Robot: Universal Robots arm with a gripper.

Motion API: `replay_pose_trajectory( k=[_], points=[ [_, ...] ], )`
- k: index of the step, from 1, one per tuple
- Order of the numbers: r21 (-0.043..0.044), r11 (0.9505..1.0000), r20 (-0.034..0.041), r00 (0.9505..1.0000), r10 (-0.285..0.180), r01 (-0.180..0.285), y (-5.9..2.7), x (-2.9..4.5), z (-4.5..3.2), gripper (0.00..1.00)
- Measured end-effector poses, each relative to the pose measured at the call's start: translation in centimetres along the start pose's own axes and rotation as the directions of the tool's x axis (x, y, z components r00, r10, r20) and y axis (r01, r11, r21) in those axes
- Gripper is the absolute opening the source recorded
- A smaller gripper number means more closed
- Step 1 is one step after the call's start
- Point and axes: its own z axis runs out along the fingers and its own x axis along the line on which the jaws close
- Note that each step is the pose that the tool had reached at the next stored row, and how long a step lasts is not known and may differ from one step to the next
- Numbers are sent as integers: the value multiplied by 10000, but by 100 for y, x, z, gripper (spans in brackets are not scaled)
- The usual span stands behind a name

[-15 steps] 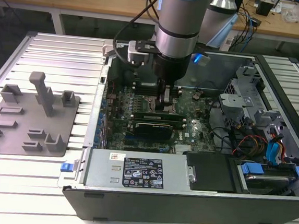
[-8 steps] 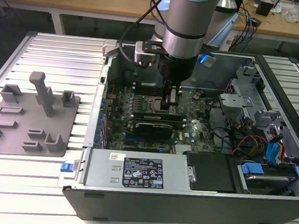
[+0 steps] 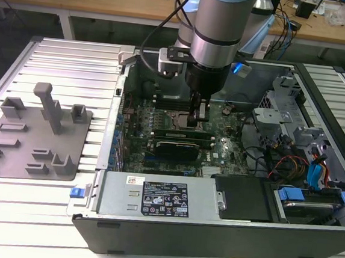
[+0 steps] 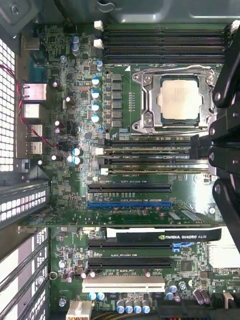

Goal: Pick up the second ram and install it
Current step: 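Press down the second ram until it locks into place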

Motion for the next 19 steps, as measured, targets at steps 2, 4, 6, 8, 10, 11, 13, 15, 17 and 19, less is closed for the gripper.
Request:
replay_pose_trajectory(
  k=[2,4,6,8,10,11,13,15,17,19],
  points=[
    [1,10000,0,10000,0,0,-11,0,0,8],
    [0,10000,0,10000,0,0,-24,0,0,8],
    [1,10000,-1,10000,0,0,-36,0,0,8],
    [0,10000,-1,10000,0,0,-52,0,-1,8],
    [0,10000,0,10000,0,0,-83,-1,-1,8],
    [0,10000,-1,10000,-1,1,-119,-1,-1,8],
    [0,10000,0,10000,1,-1,-185,-2,-1,8],
    [0,10000,-1,10000,-1,1,-227,-2,-1,8],
    [0,10000,0,10000,1,-1,-305,-3,-1,8],
    [0,10000,0,10000,-1,1,-359,-4,-1,8]
  ],
)
